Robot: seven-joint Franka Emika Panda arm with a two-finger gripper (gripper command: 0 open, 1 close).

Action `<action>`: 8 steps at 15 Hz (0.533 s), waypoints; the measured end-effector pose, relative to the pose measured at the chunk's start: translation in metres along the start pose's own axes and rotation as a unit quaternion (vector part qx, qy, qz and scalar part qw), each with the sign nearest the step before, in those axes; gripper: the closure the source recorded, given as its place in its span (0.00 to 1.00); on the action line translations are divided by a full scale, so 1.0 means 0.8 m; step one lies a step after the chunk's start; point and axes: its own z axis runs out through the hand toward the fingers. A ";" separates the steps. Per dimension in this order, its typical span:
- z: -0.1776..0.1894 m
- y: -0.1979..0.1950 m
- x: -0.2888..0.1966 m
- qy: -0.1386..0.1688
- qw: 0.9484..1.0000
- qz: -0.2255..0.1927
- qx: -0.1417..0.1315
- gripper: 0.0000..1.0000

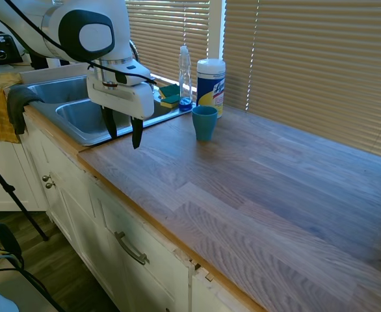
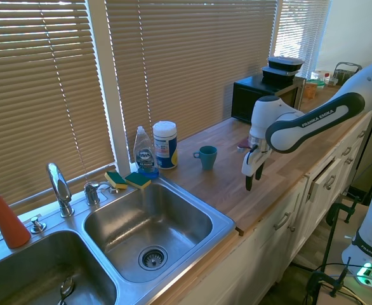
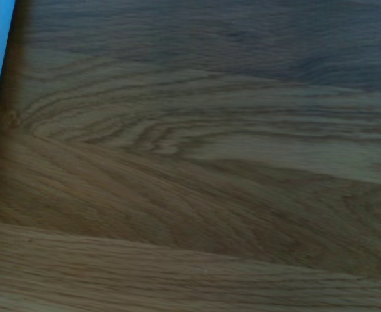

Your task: Put the mug in the sink

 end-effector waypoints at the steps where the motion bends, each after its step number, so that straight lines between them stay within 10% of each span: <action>1: 0.000 0.000 0.000 0.000 1.000 -0.001 -0.001 0.00; 8: -0.051 -0.017 0.031 0.027 0.999 0.021 0.028 0.00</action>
